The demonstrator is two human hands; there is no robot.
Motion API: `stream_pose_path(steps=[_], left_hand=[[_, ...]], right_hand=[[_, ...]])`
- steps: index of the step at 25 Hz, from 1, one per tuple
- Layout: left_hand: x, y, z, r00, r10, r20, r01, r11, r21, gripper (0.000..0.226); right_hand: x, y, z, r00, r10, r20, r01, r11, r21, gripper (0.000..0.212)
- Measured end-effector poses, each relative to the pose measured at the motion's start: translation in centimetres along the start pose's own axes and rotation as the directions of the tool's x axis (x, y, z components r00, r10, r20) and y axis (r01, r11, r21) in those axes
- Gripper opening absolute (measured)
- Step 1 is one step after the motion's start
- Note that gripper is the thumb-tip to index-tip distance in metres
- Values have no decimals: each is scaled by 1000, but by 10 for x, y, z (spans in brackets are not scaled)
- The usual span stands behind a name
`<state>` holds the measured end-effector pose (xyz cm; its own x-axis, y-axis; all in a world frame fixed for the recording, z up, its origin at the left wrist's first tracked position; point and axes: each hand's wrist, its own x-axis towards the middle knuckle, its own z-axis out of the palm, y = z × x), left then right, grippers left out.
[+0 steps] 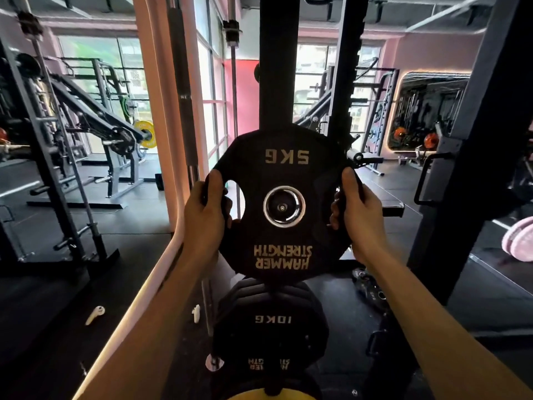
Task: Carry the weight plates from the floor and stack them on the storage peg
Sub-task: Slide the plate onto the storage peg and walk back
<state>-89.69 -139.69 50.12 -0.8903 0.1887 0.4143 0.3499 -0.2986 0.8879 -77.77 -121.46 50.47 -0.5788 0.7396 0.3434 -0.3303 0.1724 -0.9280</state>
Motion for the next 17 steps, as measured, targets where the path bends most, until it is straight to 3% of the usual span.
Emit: stream_pose_path(steps=[17], left_hand=[[136,-89,42,999,45,7,-45,996,72,31]], right_hand=[[142,57,40,1000,-17,16,18,999,-45,40]])
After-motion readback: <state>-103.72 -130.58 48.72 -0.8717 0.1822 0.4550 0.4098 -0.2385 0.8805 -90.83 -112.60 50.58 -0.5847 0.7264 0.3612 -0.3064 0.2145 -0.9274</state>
